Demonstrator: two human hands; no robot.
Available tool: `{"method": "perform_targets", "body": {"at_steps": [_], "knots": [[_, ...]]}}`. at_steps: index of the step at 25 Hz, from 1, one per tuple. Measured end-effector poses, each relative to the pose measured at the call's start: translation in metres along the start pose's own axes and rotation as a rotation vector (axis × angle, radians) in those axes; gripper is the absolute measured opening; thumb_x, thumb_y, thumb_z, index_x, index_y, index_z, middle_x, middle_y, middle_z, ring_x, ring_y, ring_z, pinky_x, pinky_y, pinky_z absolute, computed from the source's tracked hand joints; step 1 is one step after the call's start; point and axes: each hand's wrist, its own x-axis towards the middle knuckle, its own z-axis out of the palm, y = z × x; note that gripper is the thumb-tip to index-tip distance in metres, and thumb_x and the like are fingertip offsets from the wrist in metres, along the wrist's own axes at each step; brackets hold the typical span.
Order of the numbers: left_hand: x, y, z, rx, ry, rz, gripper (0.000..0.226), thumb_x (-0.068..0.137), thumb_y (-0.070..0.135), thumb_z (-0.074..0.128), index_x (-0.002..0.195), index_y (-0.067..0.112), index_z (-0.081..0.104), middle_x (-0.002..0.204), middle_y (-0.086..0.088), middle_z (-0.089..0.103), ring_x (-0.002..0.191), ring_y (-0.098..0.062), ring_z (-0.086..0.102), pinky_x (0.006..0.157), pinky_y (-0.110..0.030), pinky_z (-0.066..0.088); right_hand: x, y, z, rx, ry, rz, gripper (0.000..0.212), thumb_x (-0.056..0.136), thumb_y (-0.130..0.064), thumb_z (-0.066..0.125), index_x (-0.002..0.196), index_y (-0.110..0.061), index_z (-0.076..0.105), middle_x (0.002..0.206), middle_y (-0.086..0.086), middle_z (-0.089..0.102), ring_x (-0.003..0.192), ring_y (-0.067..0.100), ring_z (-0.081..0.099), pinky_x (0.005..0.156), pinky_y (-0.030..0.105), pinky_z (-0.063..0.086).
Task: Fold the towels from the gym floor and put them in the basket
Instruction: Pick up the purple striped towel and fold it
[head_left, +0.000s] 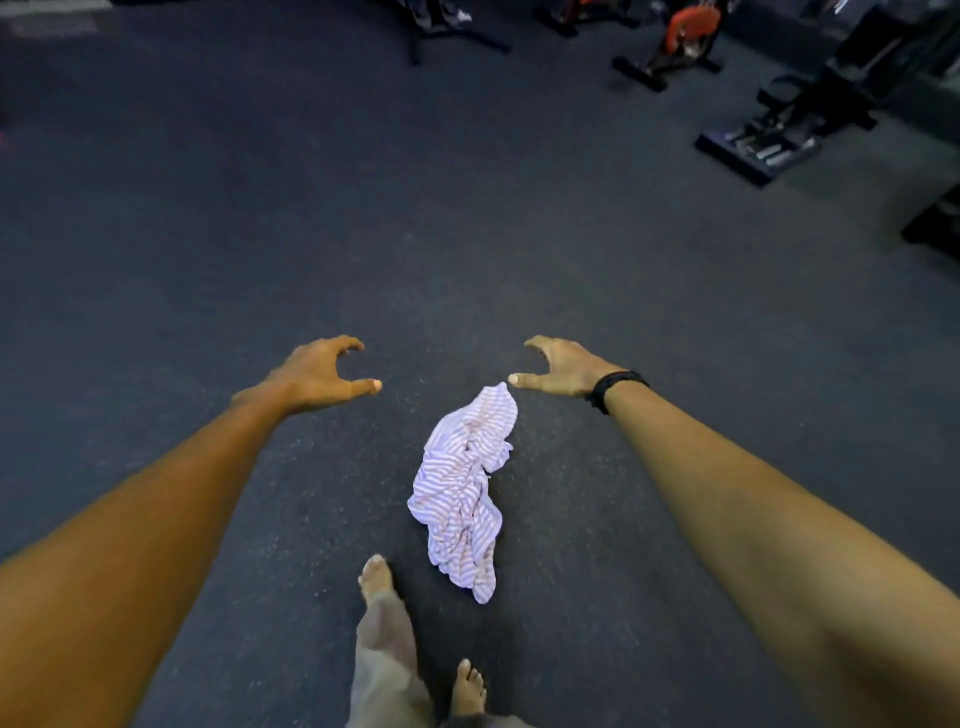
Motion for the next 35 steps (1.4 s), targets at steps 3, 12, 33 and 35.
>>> {"method": "perform_targets", "body": {"at_steps": [3,12,33,35], "knots": [[0.074,-0.007,0.023,-0.009,-0.106,0.012,0.07,0.081,0.037,0.072,0.14,0.012,0.043,0.144,-0.012,0.046,0.132,-0.027,0.045,0.107,-0.038,0.036,0.049,0.037,0.027,0.03,-0.038,0.14,0.084,0.084,-0.058,0.059,0.148,-0.014,0.026,0.154,0.011,0.029,0.139,0.029,0.032,0.11,0.049,0.032],[0.273,-0.054,0.162,0.098,-0.411,0.047,0.07,0.082,0.037,0.071,0.141,0.014,0.042,0.148,-0.011,0.041,0.135,-0.027,0.041,0.11,-0.035,0.032,0.198,0.143,0.165,0.137,-0.17,0.436,0.071,0.092,-0.05,0.052,0.149,-0.017,0.026,0.156,0.009,0.025,0.142,0.027,0.027,0.113,0.045,0.027],[0.419,-0.265,0.603,-0.066,-0.556,-0.043,0.065,0.082,0.032,0.073,0.138,0.015,0.044,0.144,-0.004,0.045,0.131,-0.021,0.042,0.101,-0.025,0.032,0.412,0.32,0.632,0.128,-0.444,0.531,0.069,0.091,-0.039,0.058,0.148,-0.015,0.027,0.152,0.013,0.028,0.139,0.037,0.027,0.109,0.048,0.032],[0.417,-0.266,0.599,-0.05,-0.56,-0.039,0.065,0.081,0.033,0.073,0.137,0.015,0.045,0.143,-0.007,0.045,0.13,-0.023,0.043,0.107,-0.032,0.035,0.411,0.314,0.626,0.159,-0.317,0.565,0.046,0.094,-0.03,0.052,0.136,-0.013,0.043,0.14,0.017,0.044,0.128,0.038,0.042,0.099,0.043,0.039]]}}
